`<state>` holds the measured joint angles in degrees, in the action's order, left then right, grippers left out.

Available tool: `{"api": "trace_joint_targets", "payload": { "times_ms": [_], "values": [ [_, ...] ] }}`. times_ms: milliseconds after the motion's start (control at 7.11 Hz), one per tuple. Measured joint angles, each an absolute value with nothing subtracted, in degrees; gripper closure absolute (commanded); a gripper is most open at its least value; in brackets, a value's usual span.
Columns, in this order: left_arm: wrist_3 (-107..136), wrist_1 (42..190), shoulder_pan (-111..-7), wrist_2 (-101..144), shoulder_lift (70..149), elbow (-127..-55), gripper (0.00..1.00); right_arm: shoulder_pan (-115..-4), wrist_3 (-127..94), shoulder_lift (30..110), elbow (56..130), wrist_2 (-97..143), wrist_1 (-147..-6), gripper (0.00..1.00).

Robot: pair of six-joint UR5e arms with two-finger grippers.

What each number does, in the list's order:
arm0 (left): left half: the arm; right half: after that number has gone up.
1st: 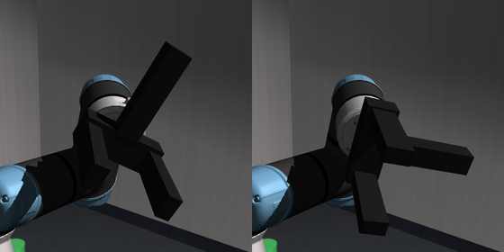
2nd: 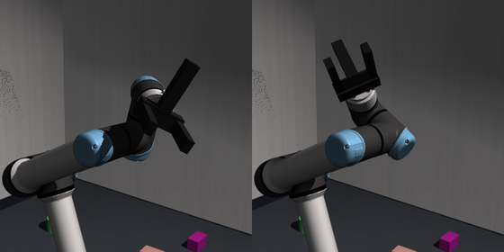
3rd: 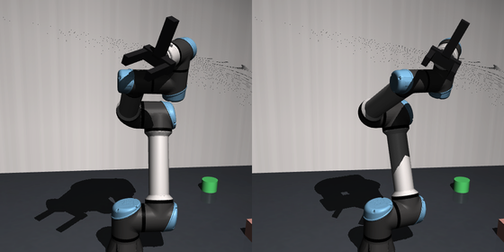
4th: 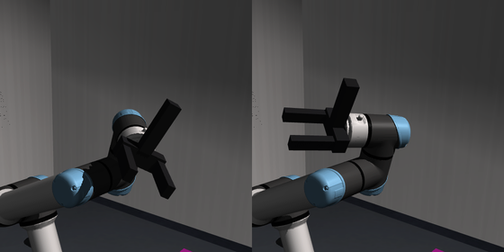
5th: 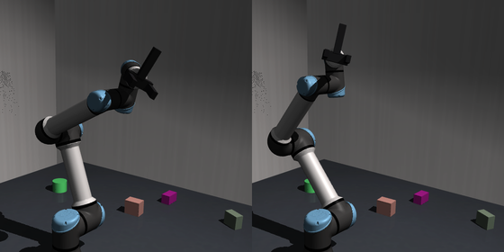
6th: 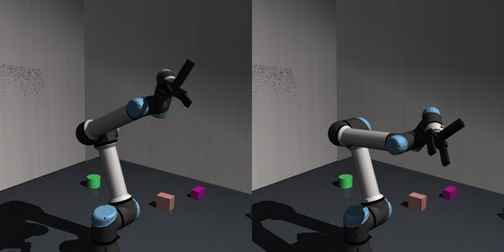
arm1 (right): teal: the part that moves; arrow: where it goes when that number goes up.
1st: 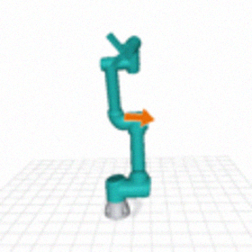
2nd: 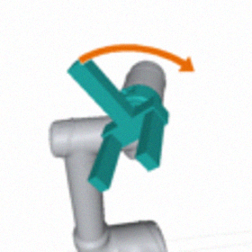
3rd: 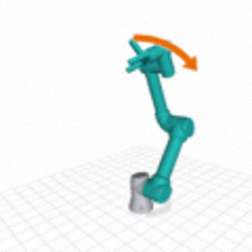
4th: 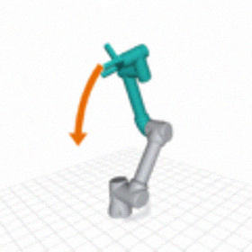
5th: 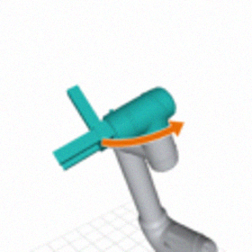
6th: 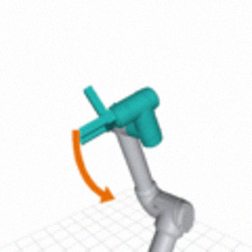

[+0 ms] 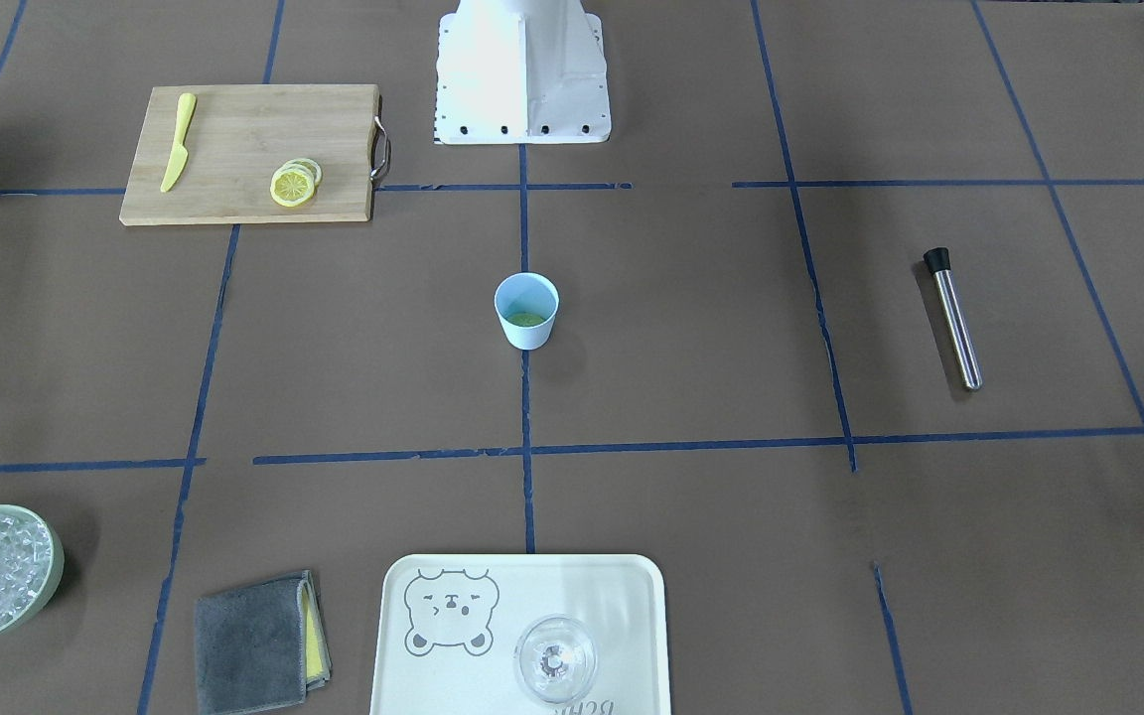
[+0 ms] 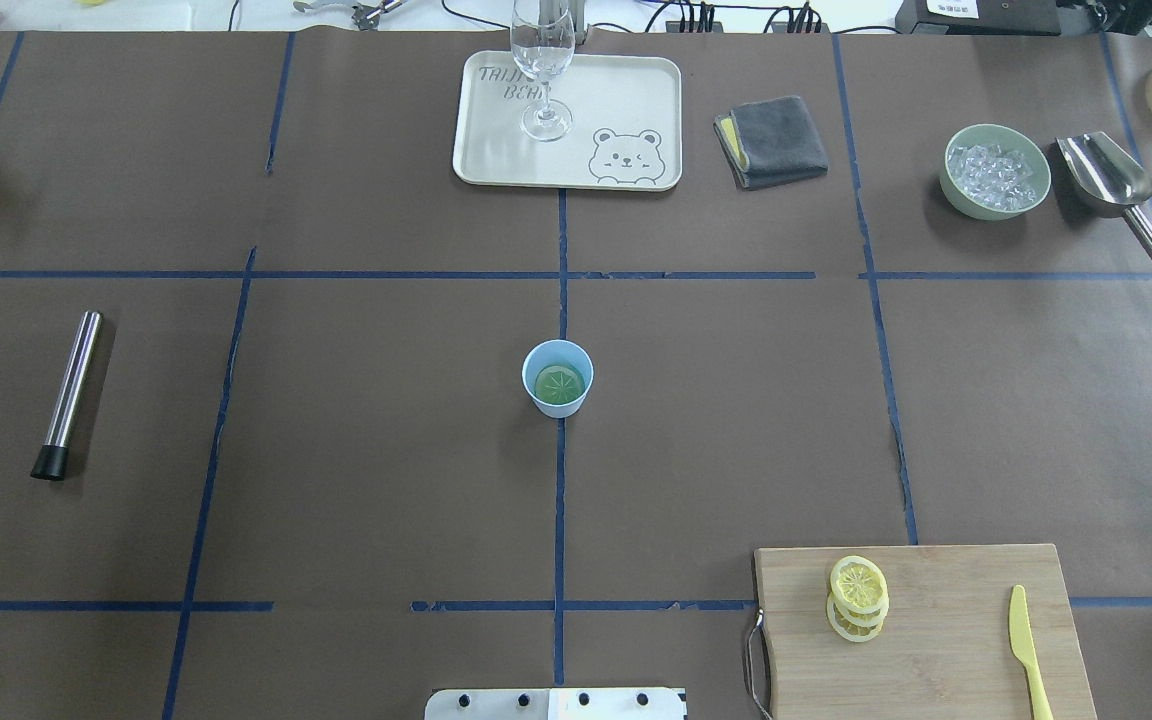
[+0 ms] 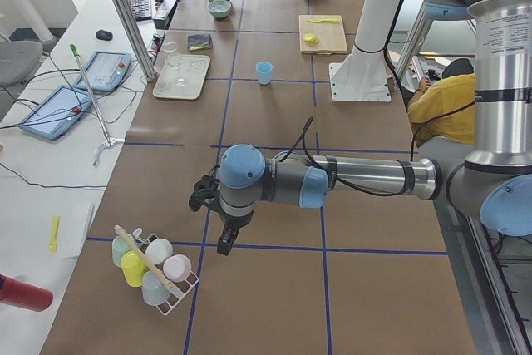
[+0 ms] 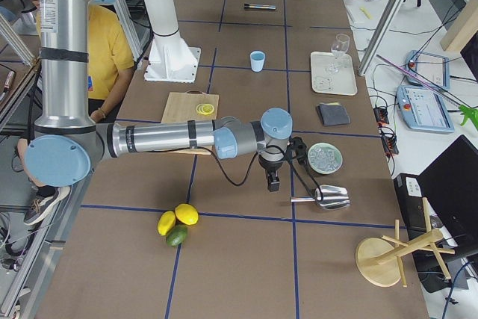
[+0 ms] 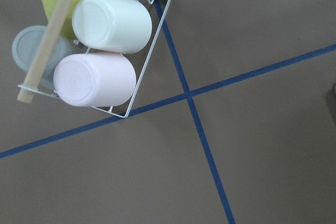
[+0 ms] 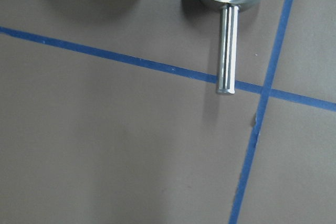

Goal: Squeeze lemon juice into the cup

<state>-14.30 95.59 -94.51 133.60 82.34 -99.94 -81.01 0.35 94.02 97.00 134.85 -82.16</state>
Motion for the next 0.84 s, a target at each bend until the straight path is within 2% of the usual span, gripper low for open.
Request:
{"api": "trace_joint_targets", "payload": {
  "times_ms": [281, 844],
  "values": [
    [-14.21, 95.73, -94.77, 133.44, 78.07, -103.66, 0.0, -83.46, 7.63, 96.01, 96.61, 135.11, -82.45, 0.0],
    [-14.84, 96.05, -94.7, 132.95, 76.8, -103.37, 0.0, -85.11, 10.06, 99.04, 99.3, 135.09, -82.54, 0.0]
  ]
}}
